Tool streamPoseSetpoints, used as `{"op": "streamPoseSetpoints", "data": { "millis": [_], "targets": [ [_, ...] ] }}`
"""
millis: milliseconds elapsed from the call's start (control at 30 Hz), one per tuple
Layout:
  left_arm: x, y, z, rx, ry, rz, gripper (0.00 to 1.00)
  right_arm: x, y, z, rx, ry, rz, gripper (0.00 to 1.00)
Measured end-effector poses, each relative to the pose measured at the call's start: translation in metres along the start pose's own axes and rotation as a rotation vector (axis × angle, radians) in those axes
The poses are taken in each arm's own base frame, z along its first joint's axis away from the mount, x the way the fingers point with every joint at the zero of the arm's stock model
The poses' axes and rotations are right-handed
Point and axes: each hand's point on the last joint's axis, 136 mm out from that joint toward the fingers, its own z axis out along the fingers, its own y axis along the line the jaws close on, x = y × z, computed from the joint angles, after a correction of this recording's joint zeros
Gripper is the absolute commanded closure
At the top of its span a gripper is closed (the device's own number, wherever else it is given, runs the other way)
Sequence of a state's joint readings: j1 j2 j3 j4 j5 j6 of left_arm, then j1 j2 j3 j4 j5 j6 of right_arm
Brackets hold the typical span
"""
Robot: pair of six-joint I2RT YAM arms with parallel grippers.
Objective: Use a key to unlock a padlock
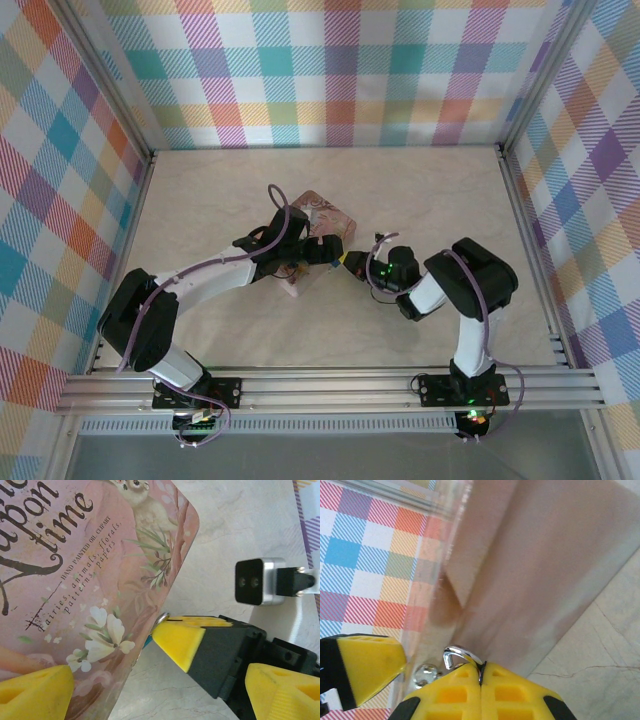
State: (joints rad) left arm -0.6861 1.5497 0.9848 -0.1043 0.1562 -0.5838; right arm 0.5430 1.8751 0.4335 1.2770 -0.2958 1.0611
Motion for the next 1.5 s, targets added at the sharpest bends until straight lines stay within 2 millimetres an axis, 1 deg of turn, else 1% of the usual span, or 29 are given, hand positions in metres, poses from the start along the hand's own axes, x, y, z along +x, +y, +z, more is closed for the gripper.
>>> {"op": "streamPoseSetpoints", "data": {
  "millis": [133,300,433,567,667,733,800,933,1033,1133,1267,1367,1500],
  "targets": [
    [-0.001,-0.002,-0.001,0.006,0.004,0.0,0.09,-0.003,0.006,-0.008,0.009,-0.012,-0.019,1.0],
    [-0.003,0.001,-0.005,-0.01,0.026,-0.013,0.08,-0.007,0.006,-0.016,0.045,-0.019,-0.029,1.0],
    [-0.013,-0.002,-0.012,-0.008,0.015,-0.018,0.07,-0.009,0.01,-0.023,0.072,-0.011,-0.061,1.0],
    [-0.022,-0.009,-0.03,0.007,-0.022,-0.013,0.06,-0.008,0.02,-0.033,0.095,0.007,-0.126,1.0],
    [-0.03,-0.016,-0.049,0.023,-0.068,0.0,0.06,-0.007,0.026,-0.042,0.127,0.035,-0.189,1.0],
    [-0.034,-0.017,-0.062,0.019,-0.105,0.011,0.06,-0.006,0.029,-0.048,0.157,0.06,-0.233,1.0],
    [-0.034,-0.012,-0.073,-0.002,-0.126,0.017,0.05,-0.004,0.031,-0.055,0.184,0.086,-0.275,1.0],
    [-0.029,0.006,-0.093,-0.072,-0.164,0.025,0.04,0.001,0.033,-0.069,0.238,0.139,-0.347,1.0],
    [-0.026,0.021,-0.108,-0.135,-0.192,0.038,0.04,0.008,0.027,-0.08,0.291,0.184,-0.381,1.0],
    [-0.026,0.031,-0.124,-0.188,-0.231,0.056,0.04,0.015,0.019,-0.091,0.354,0.244,-0.4,1.0],
    [-0.028,0.047,-0.145,-0.252,-0.306,0.062,0.03,0.017,0.015,-0.102,0.431,0.299,-0.407,1.0],
    [-0.025,0.06,-0.158,-0.295,-0.352,0.061,0.02,0.018,0.013,-0.109,0.483,0.329,-0.403,1.0],
    [-0.022,0.072,-0.167,-0.337,-0.393,0.056,0.01,0.023,0.004,-0.115,0.546,0.387,-0.387,1.0]
  ]
}}
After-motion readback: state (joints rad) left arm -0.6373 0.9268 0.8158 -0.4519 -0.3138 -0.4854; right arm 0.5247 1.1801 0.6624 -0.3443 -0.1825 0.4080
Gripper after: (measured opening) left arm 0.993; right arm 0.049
